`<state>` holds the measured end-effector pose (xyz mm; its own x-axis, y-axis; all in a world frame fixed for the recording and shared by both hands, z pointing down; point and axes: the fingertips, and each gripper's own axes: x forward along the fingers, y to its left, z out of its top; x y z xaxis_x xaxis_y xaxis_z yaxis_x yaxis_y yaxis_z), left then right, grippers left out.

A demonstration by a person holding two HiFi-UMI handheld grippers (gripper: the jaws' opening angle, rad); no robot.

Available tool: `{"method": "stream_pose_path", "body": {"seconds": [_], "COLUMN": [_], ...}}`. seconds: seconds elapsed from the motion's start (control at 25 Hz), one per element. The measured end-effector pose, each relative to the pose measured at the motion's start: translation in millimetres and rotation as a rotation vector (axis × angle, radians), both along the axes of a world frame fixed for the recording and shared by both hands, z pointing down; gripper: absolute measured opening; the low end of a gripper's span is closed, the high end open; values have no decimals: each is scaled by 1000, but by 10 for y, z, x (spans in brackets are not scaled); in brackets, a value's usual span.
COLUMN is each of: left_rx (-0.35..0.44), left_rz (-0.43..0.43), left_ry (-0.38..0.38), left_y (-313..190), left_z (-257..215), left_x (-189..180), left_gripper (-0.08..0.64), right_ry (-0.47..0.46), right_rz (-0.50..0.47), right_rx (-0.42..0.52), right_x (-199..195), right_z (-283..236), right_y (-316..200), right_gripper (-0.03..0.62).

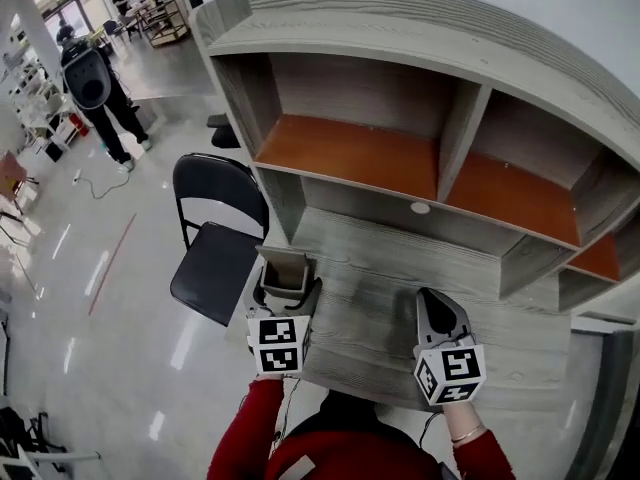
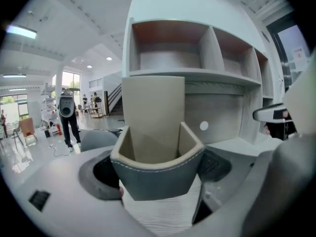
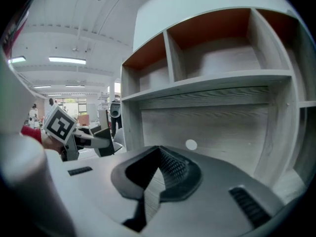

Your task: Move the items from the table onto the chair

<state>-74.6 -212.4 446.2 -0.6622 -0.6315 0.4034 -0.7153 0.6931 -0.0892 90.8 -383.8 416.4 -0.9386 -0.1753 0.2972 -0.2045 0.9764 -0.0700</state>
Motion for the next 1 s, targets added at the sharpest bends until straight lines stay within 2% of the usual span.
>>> {"method": "stream_pose_path", "body": {"seconds": [0.16,0.28,0.48,0.56,0.68,0.84,1.0], "left_rx": [-20,-38,6,1,-20,-18,-27], "left_rz": [-95,-143,-246,-258,-235,-162,-98], "left_ry": [-65,-91,-56,-48,-42,-41,4], "left_y": [570,947,1619,1865,2201,2633,3044], "left_z": [-589,-540,-517,-459,-247,64,274], "left_x": [-122,-407,-696,-774,-1103,-1656,-2126], "left_gripper": [451,451,451,451,451,451,451], "right_ry": [-40,-67,-76,-76,-83,-88,-95], "right_rz": [-178,-255,-326,-328,-303,-214,-133], "right_rx": [-17,-29,-62,-76,-88,-54,-63], "right_x": [-409,-829,-1159,-1234,-1541,-2052,-2485], "right_z": [-349,-261,-305,-312,-204,-5,5], "right_y": [459,814,1355,1550,1856,2277,2816], "right_gripper": [6,6,6,6,6,6,6]}}
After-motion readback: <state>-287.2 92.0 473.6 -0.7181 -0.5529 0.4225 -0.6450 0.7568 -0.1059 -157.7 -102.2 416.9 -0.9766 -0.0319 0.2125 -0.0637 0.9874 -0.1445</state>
